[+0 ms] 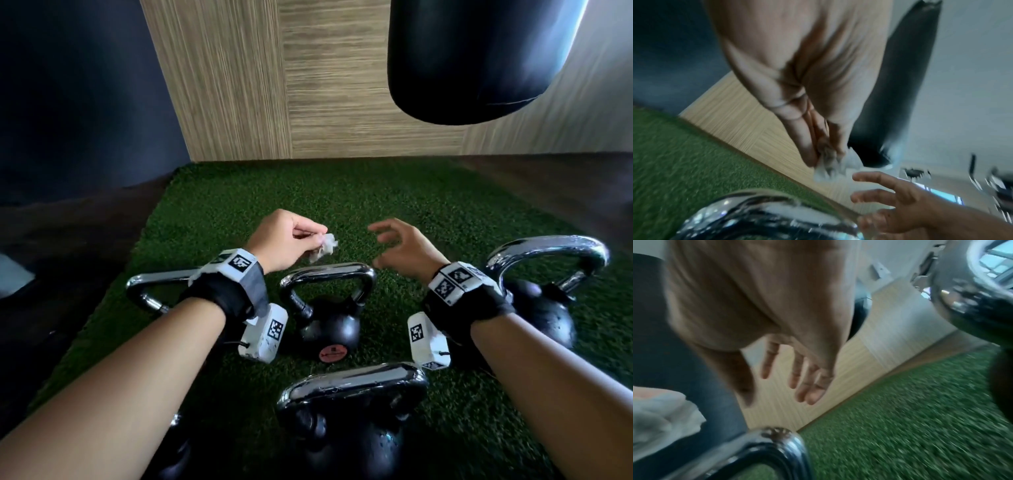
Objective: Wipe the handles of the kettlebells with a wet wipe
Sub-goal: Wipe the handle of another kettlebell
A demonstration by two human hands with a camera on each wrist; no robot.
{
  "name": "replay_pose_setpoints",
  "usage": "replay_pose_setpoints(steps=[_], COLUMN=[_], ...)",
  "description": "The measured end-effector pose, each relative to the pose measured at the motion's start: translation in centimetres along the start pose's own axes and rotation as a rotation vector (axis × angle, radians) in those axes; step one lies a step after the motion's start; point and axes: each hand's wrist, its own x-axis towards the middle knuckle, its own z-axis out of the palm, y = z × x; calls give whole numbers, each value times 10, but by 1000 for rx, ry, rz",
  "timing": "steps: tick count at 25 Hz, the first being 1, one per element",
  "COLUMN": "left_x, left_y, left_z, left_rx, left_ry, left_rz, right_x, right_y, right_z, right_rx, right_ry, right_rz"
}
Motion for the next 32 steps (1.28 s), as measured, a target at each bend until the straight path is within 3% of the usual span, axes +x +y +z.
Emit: replay_pose_setpoints(steps=[2,5,9,11,13,17,20,22,25,30,32], left_x=[-2,-11,-18,-23,-27,-38,-50,-54,-55,-64,-62], left_y=[-2,0,-2,-9,-15,-18,-41,-53,-61,-93,-97], left_z=[15,37,37,27,19,23,14,13,19,30,34], left_rx=[126,222,287,320,318,393,153,116,79,-333,-374], left_ry=[40,-11,-62,-22,32,8,137,186,193,198,199], left_rz=[82,163,213,192,169,208,20,-83,-92,-297,-307], right_x=[3,1,1,0,0,-1,-2,-2,-3,-3,-4], right_y=[37,72,93,99,101,100,96,95,96,96,97], right_z=[12,51,87,93,95,89,86,86,84,84,82], right_rx=[50,50,194,178,129,83,57,47,17,17,19], right_ry=[-113,-293,-177,-120,-105,-132,-150,-145,-160,-173,-171], right_rz=[140,163,126,89,64,50,49,77,94,86,79])
